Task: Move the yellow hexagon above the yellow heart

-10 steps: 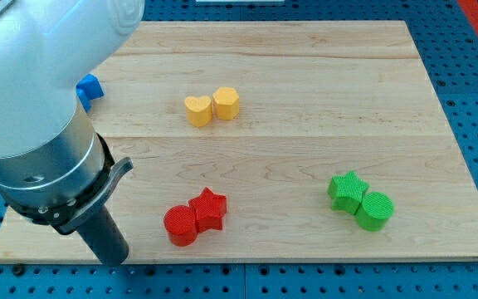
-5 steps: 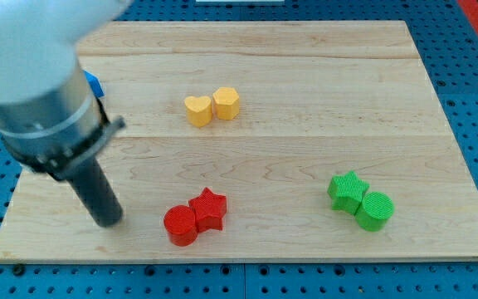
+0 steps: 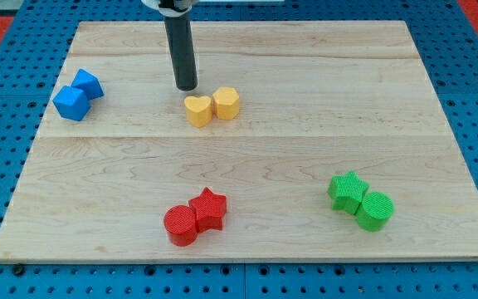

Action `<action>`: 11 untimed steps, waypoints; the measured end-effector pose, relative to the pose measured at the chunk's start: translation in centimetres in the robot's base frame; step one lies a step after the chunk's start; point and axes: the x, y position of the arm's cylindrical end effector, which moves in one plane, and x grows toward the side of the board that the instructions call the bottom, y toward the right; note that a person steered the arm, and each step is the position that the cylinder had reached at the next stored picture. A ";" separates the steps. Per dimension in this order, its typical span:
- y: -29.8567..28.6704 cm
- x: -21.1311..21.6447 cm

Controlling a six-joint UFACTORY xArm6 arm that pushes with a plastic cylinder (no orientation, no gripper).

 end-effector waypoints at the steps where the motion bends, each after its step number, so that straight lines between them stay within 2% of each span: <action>1: 0.0 3.6; 3: 5.5 5.5; 4: 6.4 5.6; 5: 7.2 4.4; 6: 11.0 4.4; 7: 13.3 2.2; 8: 12.5 0.2; 11: 11.1 -0.2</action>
